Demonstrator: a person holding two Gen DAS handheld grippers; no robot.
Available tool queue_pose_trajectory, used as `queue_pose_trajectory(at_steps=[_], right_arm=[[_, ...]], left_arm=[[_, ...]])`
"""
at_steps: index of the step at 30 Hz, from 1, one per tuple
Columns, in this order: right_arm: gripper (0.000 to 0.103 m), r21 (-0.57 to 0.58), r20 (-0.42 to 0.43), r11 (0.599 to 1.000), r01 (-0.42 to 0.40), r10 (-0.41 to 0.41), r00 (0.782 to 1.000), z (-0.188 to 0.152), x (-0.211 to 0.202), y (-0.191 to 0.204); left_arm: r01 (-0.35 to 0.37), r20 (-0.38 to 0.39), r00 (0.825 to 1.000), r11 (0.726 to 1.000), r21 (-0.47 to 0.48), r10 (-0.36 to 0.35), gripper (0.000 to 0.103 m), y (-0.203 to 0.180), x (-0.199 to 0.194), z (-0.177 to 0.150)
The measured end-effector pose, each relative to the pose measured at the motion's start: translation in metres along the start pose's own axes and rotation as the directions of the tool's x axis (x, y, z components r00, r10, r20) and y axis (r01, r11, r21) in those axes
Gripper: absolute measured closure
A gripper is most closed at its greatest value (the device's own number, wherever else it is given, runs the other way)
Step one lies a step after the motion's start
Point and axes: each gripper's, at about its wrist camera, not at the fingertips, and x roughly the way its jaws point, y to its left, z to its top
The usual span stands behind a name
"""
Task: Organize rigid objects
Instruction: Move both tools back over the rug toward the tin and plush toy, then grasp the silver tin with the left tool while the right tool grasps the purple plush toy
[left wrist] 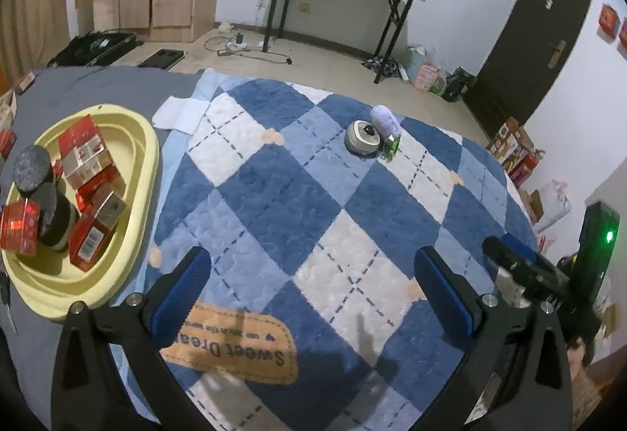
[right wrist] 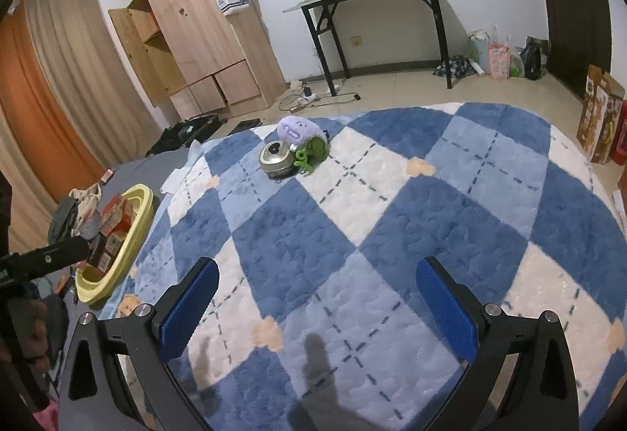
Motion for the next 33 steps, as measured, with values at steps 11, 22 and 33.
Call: queue_pose_trajectory(at_steps=[11, 22, 33], right_arm=[[0.000, 0.161, -0.039, 0.987, -0.025, 0.032, 0.999, 0.099, 0.080, -0.004], [0.014, 0.265, -0.184, 0.964, 0.032, 0.018, 0.983, 0.149, 0.201, 0.001], [0.046, 0.182, -0.013, 0.983, -0.011, 0.014, 1.000, 0.131, 0.138, -0.028]], left_arm=[[-0.020, -0.029, 0.999, 0.987, 0.162, 0.025, 0.000, 0.002, 0.009, 0.012], [-0.005, -0.057, 0.998, 0.993, 0.121, 0.012, 0.000, 0.013, 0.062, 0.006], [-0.017, 0.004, 1.000, 0.994, 0.112, 0.016, 0.000, -0.017, 0.111, 0.035]])
